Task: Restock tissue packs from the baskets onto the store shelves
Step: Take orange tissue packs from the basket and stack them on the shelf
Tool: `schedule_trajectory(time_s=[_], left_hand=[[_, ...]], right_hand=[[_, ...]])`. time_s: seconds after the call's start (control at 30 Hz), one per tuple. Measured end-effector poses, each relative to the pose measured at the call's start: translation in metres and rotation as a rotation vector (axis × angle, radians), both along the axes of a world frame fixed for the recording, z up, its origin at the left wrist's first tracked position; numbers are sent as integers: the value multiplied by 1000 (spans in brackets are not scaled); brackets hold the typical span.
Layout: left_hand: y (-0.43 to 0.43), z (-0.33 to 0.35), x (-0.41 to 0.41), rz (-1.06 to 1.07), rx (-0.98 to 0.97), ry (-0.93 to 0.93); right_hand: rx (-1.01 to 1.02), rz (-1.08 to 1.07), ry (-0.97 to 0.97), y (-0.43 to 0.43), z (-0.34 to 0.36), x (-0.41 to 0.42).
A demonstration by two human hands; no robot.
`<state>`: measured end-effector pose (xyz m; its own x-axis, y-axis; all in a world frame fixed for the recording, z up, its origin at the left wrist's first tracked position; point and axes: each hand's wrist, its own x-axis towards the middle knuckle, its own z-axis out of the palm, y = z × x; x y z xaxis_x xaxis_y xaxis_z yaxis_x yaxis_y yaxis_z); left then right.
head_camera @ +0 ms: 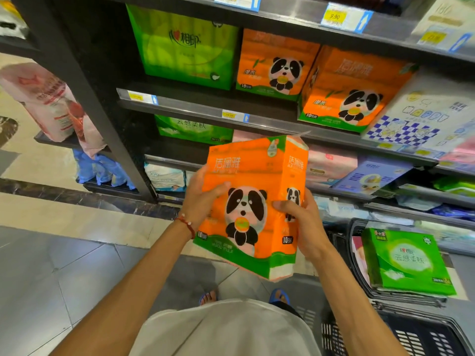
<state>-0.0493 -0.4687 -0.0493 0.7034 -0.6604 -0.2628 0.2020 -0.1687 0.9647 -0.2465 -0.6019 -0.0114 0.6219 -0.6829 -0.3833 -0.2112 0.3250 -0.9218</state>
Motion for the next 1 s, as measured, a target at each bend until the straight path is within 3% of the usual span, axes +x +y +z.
schedule_trajectory(time_s=[0.1,0.2,0.3,0.47,0.57,0.67,0.77,0.9,1.0], left_hand=[[10,-6,22,104,130,114],[16,-10,31,-1,67,264],[23,-14,25,59,125,174],[33,-21,13,120,222,-62],[37,-14,5,72,242,-200],[43,-6,6,-46,220,-213],[45,0,6,-160,197,-59],[43,10,2,-37,94,312],[39,9,3,-83,164,327]], right_hand=[[90,12,-103,-5,-7,-9],[120,63,-133,-5,-10,-11],[95,95,-78,-6,-6,-7],[141,-44,-78,-3,2,1],[173,-63,-84,4,5,2],[172,-62,-77,9,10,0],[126,-56,-23,9,10,-3],[53,-85,83,3,13,-9],[-4,-93,197,4,11,-16]])
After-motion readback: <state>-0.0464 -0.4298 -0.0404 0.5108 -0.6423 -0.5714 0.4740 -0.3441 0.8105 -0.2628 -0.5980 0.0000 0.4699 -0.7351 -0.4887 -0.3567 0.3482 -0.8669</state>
